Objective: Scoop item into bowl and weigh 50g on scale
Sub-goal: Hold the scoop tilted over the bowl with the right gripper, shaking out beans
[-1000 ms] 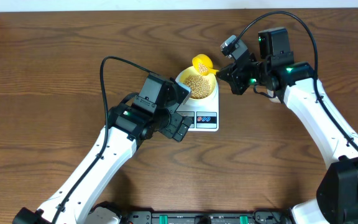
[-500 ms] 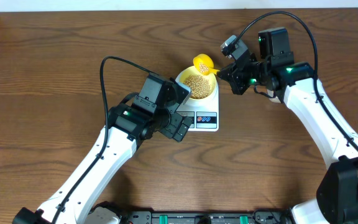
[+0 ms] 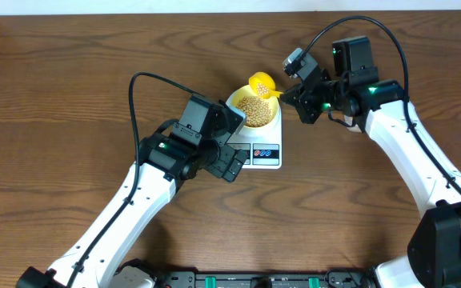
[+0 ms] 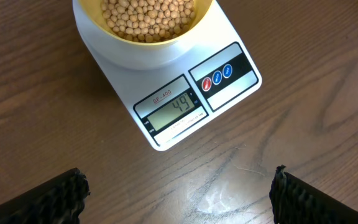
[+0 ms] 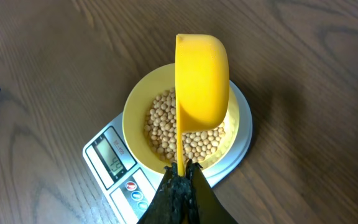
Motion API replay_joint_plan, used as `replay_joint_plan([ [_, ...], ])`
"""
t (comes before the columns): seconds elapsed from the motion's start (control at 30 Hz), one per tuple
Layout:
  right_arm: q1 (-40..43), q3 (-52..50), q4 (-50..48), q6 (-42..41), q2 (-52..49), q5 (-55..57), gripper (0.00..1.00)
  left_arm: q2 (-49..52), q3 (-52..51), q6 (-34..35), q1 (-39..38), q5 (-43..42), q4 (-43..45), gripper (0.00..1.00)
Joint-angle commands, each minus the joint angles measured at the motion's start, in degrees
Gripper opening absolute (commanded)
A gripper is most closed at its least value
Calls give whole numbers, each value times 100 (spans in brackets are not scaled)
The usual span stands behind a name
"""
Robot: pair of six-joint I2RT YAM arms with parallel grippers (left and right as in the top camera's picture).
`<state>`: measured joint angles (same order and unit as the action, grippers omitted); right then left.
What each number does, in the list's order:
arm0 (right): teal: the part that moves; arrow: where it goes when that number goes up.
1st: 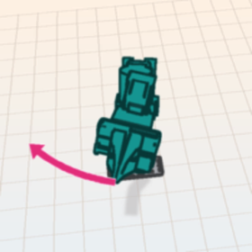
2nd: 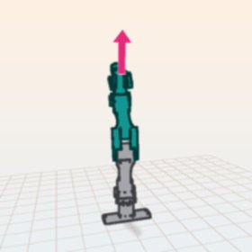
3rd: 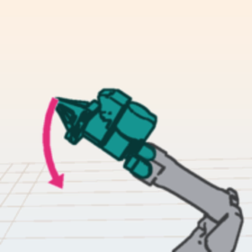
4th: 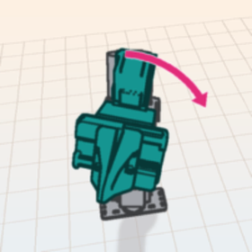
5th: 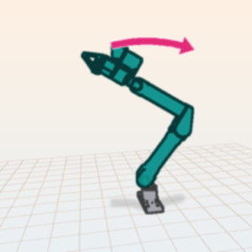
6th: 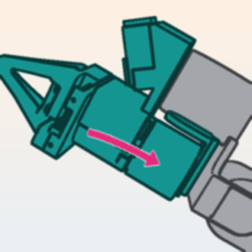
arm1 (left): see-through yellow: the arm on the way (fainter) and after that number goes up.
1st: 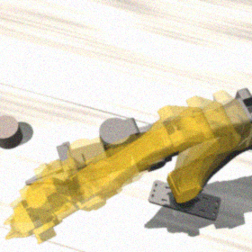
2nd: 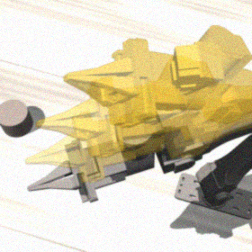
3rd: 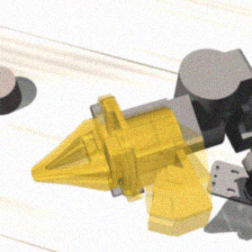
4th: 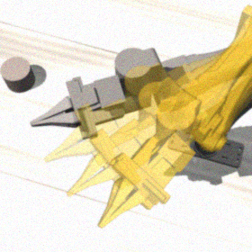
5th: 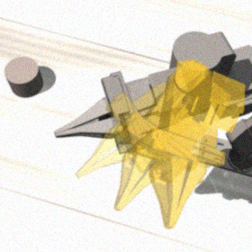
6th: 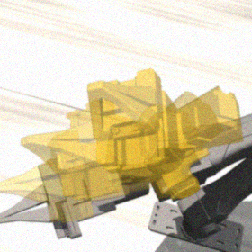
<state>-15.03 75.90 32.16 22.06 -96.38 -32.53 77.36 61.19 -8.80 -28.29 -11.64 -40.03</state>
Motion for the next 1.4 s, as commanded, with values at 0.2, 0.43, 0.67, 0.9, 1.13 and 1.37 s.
replay_joint_plan([
  [0.2, -127, 0, -68, 249, -31, -7, 1, 13, -76, 33, -2, 59, 0, 96],
  [0.43, -133, -2, -57, 247, -31, 31, 1, 11, -76, 33, -2, 59, 0, 96],
  [0.67, -249, 0, -33, 286, -31, 308, 1, 11, -76, 33, -2, 59, 0, 96],
  [0.9, -273, 0, -46, 289, -31, 361, 1, 11, -76, 33, -2, 59, 0, 96],
  [1.13, -275, 0, -46, 240, -31, 452, 1, 11, -76, 33, -2, 59, 0, 96],
  [1.37, -286, 0, -66, 243, -31, 455, 1, 13, -76, 33, -2, 57, 0, 96],
])
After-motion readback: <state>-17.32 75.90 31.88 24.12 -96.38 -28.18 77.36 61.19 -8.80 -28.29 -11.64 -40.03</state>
